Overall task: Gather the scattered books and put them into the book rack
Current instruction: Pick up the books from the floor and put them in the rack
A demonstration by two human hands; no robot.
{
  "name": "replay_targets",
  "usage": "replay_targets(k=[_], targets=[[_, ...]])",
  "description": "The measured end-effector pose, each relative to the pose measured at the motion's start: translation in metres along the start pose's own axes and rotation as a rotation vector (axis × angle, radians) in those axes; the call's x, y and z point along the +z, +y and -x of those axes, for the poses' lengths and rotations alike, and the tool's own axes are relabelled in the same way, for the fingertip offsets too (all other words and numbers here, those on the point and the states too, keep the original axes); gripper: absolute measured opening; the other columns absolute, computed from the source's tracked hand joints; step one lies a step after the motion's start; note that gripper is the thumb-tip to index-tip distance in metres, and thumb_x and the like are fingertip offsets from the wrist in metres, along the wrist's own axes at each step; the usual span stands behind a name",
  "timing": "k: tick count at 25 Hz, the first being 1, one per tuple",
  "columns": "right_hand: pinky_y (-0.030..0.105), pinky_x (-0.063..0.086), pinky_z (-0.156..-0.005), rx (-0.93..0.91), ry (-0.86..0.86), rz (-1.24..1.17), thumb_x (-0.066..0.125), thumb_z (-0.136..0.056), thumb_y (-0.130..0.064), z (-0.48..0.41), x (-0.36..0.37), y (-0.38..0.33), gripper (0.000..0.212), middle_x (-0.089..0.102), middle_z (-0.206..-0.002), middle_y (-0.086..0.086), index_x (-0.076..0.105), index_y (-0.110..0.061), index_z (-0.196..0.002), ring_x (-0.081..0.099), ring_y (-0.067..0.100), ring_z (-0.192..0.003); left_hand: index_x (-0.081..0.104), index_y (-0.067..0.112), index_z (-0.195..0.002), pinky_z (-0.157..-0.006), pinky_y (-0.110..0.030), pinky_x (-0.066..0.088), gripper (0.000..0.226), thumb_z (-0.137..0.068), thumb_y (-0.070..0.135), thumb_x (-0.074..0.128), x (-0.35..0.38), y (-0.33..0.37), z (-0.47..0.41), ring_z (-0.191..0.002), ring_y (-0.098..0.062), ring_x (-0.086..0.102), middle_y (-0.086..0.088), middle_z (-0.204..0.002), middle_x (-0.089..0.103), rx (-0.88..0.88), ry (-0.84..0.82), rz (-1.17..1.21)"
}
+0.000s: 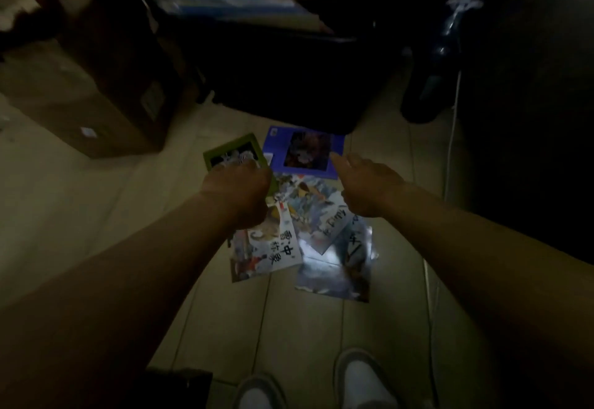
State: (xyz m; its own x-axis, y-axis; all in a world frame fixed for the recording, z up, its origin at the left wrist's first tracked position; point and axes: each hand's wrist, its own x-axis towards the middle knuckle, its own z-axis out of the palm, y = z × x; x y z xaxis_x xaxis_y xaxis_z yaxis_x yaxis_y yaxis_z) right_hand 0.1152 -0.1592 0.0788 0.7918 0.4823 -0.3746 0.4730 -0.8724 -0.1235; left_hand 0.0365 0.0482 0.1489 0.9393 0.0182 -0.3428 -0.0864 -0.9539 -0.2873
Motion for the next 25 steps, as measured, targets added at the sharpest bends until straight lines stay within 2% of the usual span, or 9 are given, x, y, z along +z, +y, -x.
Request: replay_targets(k=[3, 6, 11, 14, 17, 19, 21, 23, 25], targets=[[0.046, 0.037, -0.105, 0.015, -0.103, -0.021, 0.057, -0.097, -0.028, -0.021, 0.043, 0.000, 0.086, 0.018, -0.160, 0.020, -0.002, -0.015, -0.158, 0.036, 0.040, -0.136, 0.031, 0.016, -0.145, -0.082, -0.038, 0.045, 0.062, -0.092, 0.034, 0.059, 0.057, -0.001, -0.022, -0.115, -0.035, 0.053, -0.016, -0.133, 0.047, 0.031, -0.102, 0.054], [0.045, 0.040, -0.100, 0.001, -0.092, -0.055, 0.063, -0.091, -0.025, -0.033, 0.081, -0.017, 0.078, 0.037, -0.146, 0.018, 0.017, -0.014, -0.154, 0.044, 0.036, -0.126, 0.028, 0.015, -0.146, -0.090, -0.039, 0.046, 0.065, -0.092, 0.032, 0.060, 0.117, 0.003, -0.032, -0.121, -0.036, 0.049, -0.017, -0.135, 0.044, 0.000, -0.217, 0.181], [0.032, 0.047, -0.085, 0.134, -0.078, -0.535, 0.059, -0.093, -0.017, -0.040, 0.125, -0.052, 0.037, 0.056, -0.125, 0.015, 0.048, -0.010, -0.128, 0.056, 0.031, -0.110, 0.021, 0.017, -0.149, -0.102, -0.045, 0.042, 0.078, -0.089, 0.043, 0.062, 0.205, 0.023, -0.031, -0.133, -0.042, 0.037, -0.024, -0.150, 0.027, -0.204, -0.354, 0.526], [0.026, 0.041, -0.071, 0.240, -0.171, -0.764, 0.055, -0.093, -0.017, -0.043, 0.138, -0.066, 0.033, 0.056, -0.124, 0.012, 0.051, -0.011, -0.125, 0.056, 0.027, -0.107, 0.023, 0.014, -0.148, -0.103, -0.046, 0.038, 0.080, -0.087, 0.043, 0.064, 0.229, 0.035, -0.025, -0.130, -0.043, 0.036, -0.024, -0.148, 0.031, -0.405, -0.279, 0.684], [0.027, 0.045, -0.077, 0.316, -0.197, -0.904, 0.055, -0.090, -0.015, -0.047, 0.141, -0.074, 0.033, 0.057, -0.120, 0.010, 0.056, -0.010, -0.122, 0.057, 0.027, -0.108, 0.030, 0.009, -0.141, -0.102, -0.046, 0.037, 0.073, -0.084, 0.036, 0.067, 0.232, 0.040, -0.022, -0.125, -0.043, 0.037, -0.025, -0.139, 0.036, -0.579, -0.200, 0.796], [0.032, 0.050, -0.077, 0.363, -0.170, -0.990, 0.054, -0.086, -0.009, -0.047, 0.141, -0.081, 0.012, 0.060, -0.095, 0.008, 0.063, -0.010, -0.095, 0.060, 0.026, -0.090, 0.029, 0.009, -0.142, -0.102, -0.046, 0.035, 0.076, -0.083, 0.034, 0.069, 0.233, 0.036, -0.023, -0.126, -0.044, 0.034, -0.025, -0.138, 0.034, -0.638, -0.214, 0.845], [0.037, 0.049, -0.068, 0.397, -0.170, -1.032, 0.052, -0.082, -0.001, -0.048, 0.141, -0.088, 0.027, 0.045, -0.063, 0.003, 0.045, -0.014, -0.060, 0.049, 0.022, -0.063, 0.030, 0.009, -0.143, -0.103, -0.047, 0.034, 0.078, -0.082, 0.034, 0.071, 0.239, 0.032, -0.023, -0.126, -0.044, 0.033, -0.024, -0.138, 0.034, -0.640, -0.210, 0.869], [0.039, 0.047, -0.062, 0.431, -0.160, -1.084, 0.050, -0.081, 0.004, -0.047, 0.139, -0.094, 0.039, 0.034, -0.053, 0.001, 0.033, -0.016, -0.052, 0.038, 0.019, -0.052, 0.034, 0.011, -0.141, -0.103, -0.047, 0.032, 0.075, -0.080, 0.031, 0.073, 0.243, 0.031, -0.023, -0.126, -0.043, 0.031, -0.022, -0.137, 0.035, -0.662, -0.183, 0.916], [0.030, 0.039, -0.055, 0.481, -0.146, -1.134, 0.049, -0.083, 0.004, -0.047, 0.138, -0.096, 0.039, 0.034, -0.054, 0.001, 0.032, -0.016, -0.055, 0.037, 0.018, -0.049, 0.037, 0.014, -0.138, -0.103, -0.047, 0.032, 0.075, -0.076, 0.030, 0.076, 0.243, 0.031, -0.023, -0.126, -0.042, 0.030, -0.020, -0.138, 0.033, -0.717, -0.170, 0.969]])
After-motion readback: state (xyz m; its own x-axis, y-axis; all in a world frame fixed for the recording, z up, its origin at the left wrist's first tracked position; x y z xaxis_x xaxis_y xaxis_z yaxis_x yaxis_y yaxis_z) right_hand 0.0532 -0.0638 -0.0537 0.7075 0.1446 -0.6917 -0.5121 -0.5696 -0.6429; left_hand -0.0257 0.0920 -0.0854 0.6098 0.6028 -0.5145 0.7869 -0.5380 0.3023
